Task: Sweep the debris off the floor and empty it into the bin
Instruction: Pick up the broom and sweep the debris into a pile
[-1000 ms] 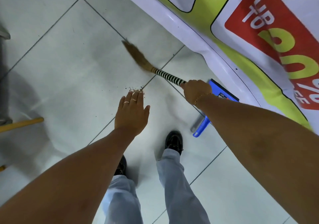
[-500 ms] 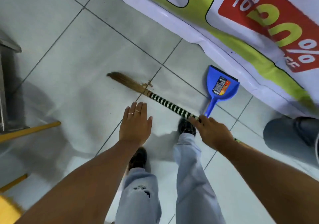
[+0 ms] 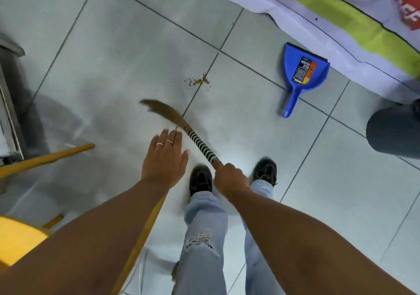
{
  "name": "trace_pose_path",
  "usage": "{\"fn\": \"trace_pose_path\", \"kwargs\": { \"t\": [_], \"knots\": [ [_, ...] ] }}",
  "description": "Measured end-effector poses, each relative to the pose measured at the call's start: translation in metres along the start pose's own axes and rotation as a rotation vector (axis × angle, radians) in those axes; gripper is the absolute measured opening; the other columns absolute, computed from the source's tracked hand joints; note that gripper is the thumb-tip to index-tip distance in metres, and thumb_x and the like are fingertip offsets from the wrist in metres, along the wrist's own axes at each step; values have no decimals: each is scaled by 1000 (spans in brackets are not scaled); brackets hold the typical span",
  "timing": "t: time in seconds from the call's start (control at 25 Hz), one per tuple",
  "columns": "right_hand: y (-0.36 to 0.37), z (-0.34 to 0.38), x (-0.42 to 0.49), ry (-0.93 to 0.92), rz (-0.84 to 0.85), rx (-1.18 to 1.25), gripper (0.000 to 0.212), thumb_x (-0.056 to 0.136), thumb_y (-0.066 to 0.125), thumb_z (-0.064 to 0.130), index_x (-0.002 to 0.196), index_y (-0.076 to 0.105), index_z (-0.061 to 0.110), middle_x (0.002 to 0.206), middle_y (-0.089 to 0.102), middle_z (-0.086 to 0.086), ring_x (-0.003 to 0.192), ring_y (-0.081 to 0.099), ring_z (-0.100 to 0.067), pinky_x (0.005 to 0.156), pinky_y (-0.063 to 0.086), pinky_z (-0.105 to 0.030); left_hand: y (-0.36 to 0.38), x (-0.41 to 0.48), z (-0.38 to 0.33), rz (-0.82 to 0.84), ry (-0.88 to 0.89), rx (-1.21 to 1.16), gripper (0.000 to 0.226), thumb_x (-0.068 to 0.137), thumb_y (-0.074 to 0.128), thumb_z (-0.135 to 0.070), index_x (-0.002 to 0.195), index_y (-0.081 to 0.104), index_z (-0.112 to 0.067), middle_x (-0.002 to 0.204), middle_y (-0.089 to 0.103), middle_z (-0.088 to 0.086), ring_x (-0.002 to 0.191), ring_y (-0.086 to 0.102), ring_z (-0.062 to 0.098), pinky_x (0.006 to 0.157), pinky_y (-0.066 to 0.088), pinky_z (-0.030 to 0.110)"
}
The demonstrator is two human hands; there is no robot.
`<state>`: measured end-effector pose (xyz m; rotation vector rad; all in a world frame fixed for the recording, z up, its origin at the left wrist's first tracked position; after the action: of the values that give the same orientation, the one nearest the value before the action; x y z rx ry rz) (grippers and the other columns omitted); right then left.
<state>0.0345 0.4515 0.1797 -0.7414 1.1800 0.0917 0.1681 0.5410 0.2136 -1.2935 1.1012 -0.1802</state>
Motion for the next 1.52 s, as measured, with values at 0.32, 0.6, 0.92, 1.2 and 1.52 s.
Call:
{"fn": "trace_pose_path", "kwargs": {
  "t": [0.32, 0.6, 0.92, 1.2, 1.52],
  "knots": [
    [-22, -27, 12, 92, -145, 110, 43, 95, 34, 17, 139, 36, 17, 115, 62, -19, 103, 60, -38, 81, 48, -40, -25, 10, 3, -104, 22, 38, 54, 95, 45, -29, 139, 37, 1, 141, 47, 20, 138, 36, 35, 114, 29, 46],
    [-16, -82, -11, -211, -110, -136, 56, 93, 38, 13, 146, 23, 23, 117, 60, -14, 93, 63, -36, 69, 46, -37, -19, 9, -27, -64, 33, 5, 53, 95, 44, -30, 138, 38, 0, 142, 46, 19, 138, 35, 33, 116, 28, 45],
    [-28, -116, 6, -65, -53, -235, 53, 93, 35, 11, 143, 29, 26, 118, 59, -13, 105, 60, -35, 82, 51, -42, -12, 21, -46, -18, 40, 21, 55, 95, 44, -31, 140, 36, 0, 143, 45, 20, 139, 34, 33, 117, 27, 44],
    [-65, -119, 20, -61, -163, -148, 51, 94, 37, 16, 143, 27, 27, 123, 56, -11, 100, 59, -36, 75, 47, -39, -27, 40, -57, -27, 31, 39, 56, 98, 38, -33, 143, 29, -2, 149, 38, 17, 143, 26, 30, 119, 21, 42],
    [-21, -115, -5, 215, -176, 219, 55, 95, 37, 14, 147, 21, 23, 126, 51, -23, 104, 57, -42, 85, 49, -44, -27, 45, -72, -17, 45, 10, 56, 98, 37, -33, 144, 27, -3, 150, 36, 14, 144, 24, 29, 120, 19, 40]
  ]
}}
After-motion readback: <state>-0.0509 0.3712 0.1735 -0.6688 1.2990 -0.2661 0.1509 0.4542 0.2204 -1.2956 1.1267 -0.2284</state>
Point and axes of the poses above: each hand's wrist, its own x-axis towards the middle knuckle, its own y-axis out of the palm, z = x × y, the point moved 2 cm from there along x, towards the middle knuckle
